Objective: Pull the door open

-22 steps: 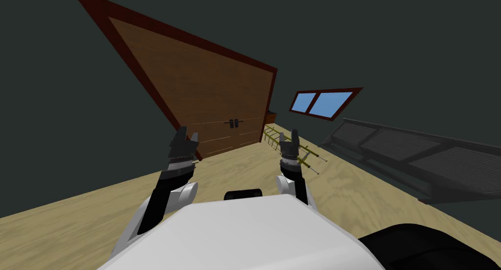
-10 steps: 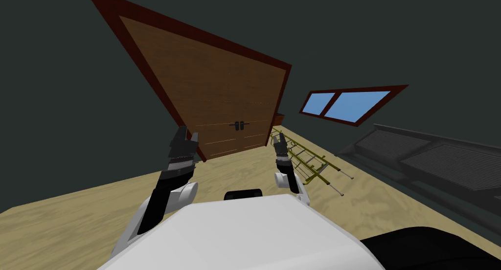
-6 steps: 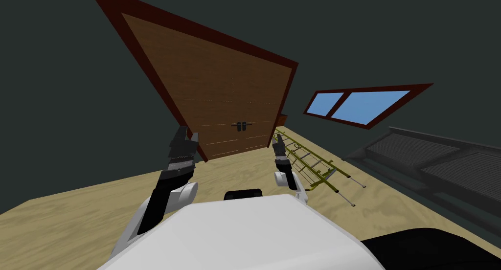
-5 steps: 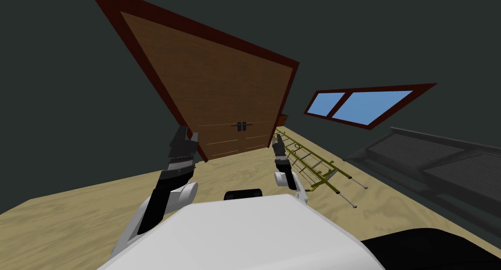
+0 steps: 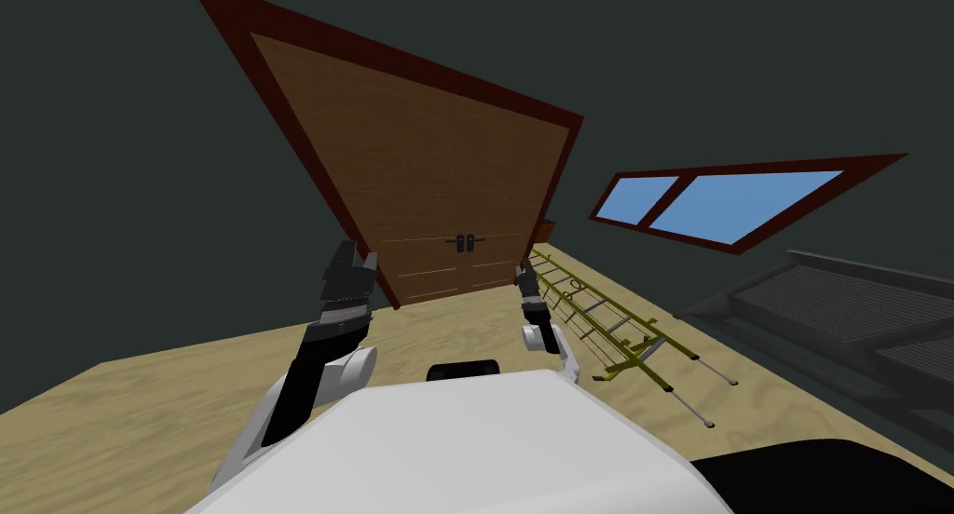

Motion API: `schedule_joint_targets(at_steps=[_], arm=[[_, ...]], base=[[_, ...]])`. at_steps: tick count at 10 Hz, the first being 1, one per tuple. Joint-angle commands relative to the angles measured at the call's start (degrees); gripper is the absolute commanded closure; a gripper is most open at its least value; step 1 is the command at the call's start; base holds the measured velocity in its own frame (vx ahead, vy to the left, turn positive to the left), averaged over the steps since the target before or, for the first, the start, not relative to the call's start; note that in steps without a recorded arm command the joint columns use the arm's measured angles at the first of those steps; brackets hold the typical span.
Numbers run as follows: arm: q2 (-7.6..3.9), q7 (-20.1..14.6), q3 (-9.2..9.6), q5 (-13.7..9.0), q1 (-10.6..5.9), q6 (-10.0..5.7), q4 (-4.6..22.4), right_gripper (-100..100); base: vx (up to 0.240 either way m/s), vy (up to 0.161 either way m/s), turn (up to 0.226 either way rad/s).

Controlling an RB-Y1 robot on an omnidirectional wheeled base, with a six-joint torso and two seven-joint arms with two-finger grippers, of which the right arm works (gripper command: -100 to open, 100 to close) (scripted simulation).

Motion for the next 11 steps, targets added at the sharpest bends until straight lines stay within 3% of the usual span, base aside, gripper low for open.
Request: schedule_joint_targets(at_steps=[1, 11], arm=[[-0.56, -1.15, -0.66, 0.41, -1.25, 0.54, 2.44, -100], [-2.39, -6.69, -3.47, 3.17, -7.32, 2.79, 15.36, -100]], base=[[0.111, 0.031, 0.077], [0.092, 0.019, 0.083]])
